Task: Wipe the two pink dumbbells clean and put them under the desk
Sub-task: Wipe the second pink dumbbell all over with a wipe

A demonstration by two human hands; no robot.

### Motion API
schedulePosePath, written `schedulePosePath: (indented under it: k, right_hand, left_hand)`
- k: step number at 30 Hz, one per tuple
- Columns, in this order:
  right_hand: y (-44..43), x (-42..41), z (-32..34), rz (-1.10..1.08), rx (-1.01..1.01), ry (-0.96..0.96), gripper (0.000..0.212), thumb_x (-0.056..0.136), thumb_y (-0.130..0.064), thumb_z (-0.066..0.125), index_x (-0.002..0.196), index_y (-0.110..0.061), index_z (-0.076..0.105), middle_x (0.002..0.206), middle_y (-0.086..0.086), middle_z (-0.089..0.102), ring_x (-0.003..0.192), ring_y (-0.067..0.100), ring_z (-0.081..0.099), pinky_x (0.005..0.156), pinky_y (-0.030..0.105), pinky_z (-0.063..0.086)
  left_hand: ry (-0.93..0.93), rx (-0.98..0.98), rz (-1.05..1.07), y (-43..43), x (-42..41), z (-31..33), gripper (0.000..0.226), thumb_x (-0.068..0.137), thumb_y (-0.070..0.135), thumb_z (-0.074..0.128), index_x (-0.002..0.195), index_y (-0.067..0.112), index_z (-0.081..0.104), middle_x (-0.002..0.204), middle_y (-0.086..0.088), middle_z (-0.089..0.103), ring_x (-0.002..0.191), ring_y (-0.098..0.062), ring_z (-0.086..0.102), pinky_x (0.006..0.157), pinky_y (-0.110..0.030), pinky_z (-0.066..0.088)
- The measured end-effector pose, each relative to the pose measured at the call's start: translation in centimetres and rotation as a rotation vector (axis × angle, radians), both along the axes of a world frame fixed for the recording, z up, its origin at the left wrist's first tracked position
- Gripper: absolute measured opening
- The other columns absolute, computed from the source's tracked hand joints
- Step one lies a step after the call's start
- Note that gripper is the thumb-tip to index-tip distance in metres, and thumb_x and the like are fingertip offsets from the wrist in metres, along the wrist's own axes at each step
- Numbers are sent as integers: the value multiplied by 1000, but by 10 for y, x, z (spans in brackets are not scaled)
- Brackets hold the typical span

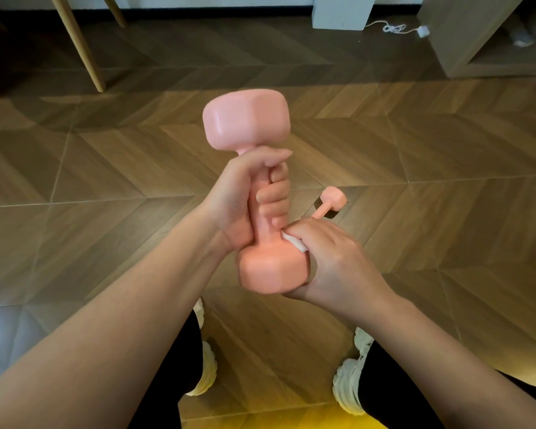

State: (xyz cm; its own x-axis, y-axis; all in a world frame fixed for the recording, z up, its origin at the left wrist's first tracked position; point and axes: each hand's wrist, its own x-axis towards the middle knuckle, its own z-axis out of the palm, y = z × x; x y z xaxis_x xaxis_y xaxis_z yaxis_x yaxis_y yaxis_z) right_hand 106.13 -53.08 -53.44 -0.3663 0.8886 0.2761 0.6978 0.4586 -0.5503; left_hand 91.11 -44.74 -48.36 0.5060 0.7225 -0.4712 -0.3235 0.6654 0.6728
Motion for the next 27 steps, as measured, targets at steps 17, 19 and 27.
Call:
schedulePosePath:
  k: [17, 19, 27]
  right_hand:
    - [-1, -2, 0, -63, 145, -15, 44, 70, -31, 84, 99, -4, 63, 93, 8, 64, 86, 21, 59, 72, 34, 45]
    - [-2, -2, -2, -51, 168, -21, 50, 65, -29, 89, 99, -5, 62, 93, 8, 65, 85, 24, 62, 70, 37, 49]
    - [0, -7, 2, -63, 106, 35, 43, 62, -26, 81, 93, -1, 64, 91, 9, 66, 85, 17, 52, 72, 29, 43]
  left_hand:
    - [289, -69, 168, 3, 7, -15, 17, 82, 19, 70, 79, 15, 53, 67, -1, 49, 58, -15, 49, 63, -28, 43]
    - [343, -102, 191, 2, 8, -16, 16, 85, 21, 69, 79, 16, 55, 66, 0, 50, 56, -14, 48, 61, -28, 42]
    - [205, -53, 189, 1, 8, 0, 36, 89, 29, 59, 61, 21, 39, 45, 6, 31, 40, -12, 28, 47, -24, 28]
